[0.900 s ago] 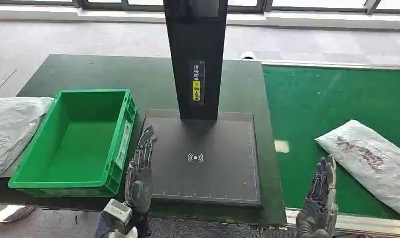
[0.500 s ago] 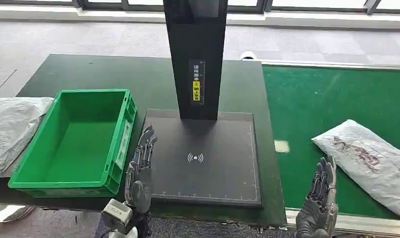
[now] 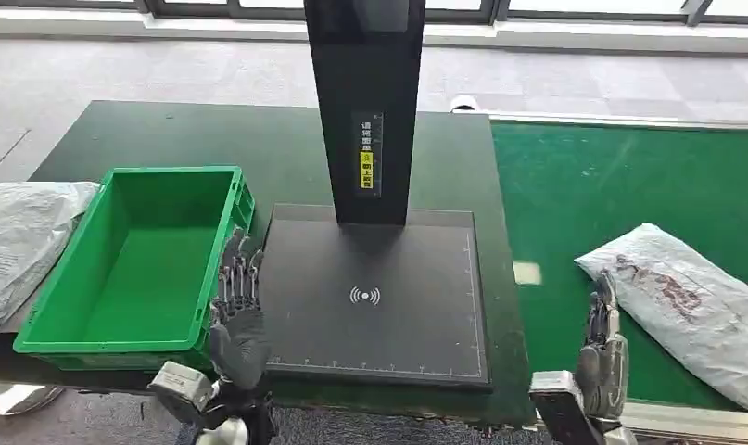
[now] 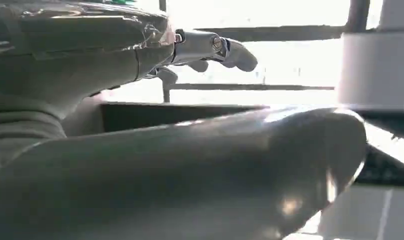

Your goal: Moved the parcel from conveyor to table for the left to box.

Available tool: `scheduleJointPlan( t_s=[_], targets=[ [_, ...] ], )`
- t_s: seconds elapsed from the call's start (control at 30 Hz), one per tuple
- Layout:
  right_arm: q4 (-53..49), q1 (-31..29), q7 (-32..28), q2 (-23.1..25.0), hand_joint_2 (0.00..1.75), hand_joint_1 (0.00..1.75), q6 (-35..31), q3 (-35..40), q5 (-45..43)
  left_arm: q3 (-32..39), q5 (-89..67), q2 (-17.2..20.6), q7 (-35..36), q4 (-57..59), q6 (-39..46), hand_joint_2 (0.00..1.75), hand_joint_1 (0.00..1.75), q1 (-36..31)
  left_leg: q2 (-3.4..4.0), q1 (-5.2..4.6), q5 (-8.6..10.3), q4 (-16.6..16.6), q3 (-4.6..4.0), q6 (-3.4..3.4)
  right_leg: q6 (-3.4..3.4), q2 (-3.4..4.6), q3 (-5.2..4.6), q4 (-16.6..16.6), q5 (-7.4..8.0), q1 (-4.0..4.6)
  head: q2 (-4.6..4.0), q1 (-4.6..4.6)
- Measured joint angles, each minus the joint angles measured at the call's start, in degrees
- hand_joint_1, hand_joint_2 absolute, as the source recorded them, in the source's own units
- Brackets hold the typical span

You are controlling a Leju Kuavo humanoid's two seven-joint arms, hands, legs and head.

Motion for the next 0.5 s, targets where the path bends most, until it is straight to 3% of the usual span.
scheduleJointPlan(
  t_s=[0.1, 0.2, 0.3, 0.5],
  targets=[
    [0.5, -0.89, 4.58, -0.11, 1.75, 0.0, -6.51, -2.36, 12.19, 0.63, -0.67, -0.09, -0.18, -1.73, 0.74, 0.0, 0.0, 0.53, -0.01, 0.0, -0.02, 0.0, 0.0, 0.03, -0.01, -0.04, 0.02, 0.0, -0.04, 0.0, 0.0, 0.0],
    [2.19, -2.04, 6.57, -1.55, 1.75, 0.0, -8.74, -3.42, 16.65, 0.74, -1.75, -0.13, -0.2, -2.98, 2.41, 0.0, 0.0, 0.92, 0.0, 0.0, -0.04, 0.0, -0.01, 0.03, 0.02, -0.03, 0.03, 0.0, -0.05, -0.01, -0.02, 0.0],
    [6.78, -4.83, 13.92, -4.04, 1.75, 0.0, -12.89, -4.03, 27.18, 0.72, -3.25, -0.04, -0.2, -4.66, 4.52, 0.0, 0.0, 1.39, 0.02, 0.0, -0.04, 0.0, 0.01, 0.03, 0.03, 0.02, 0.03, -0.01, -0.03, -0.02, 0.0, -0.02],
    [18.13, -10.86, 24.04, -10.12, 1.75, 0.0, -13.7, -6.98, 38.33, -0.07, -4.48, 0.31, -0.2, -5.95, 7.48, 0.0, 0.0, 1.89, -0.04, -0.03, -0.01, 0.02, 0.02, 0.07, 0.09, -0.1, 0.1, -0.02, 0.0, -0.06, 0.0, -0.02]
  ],
)
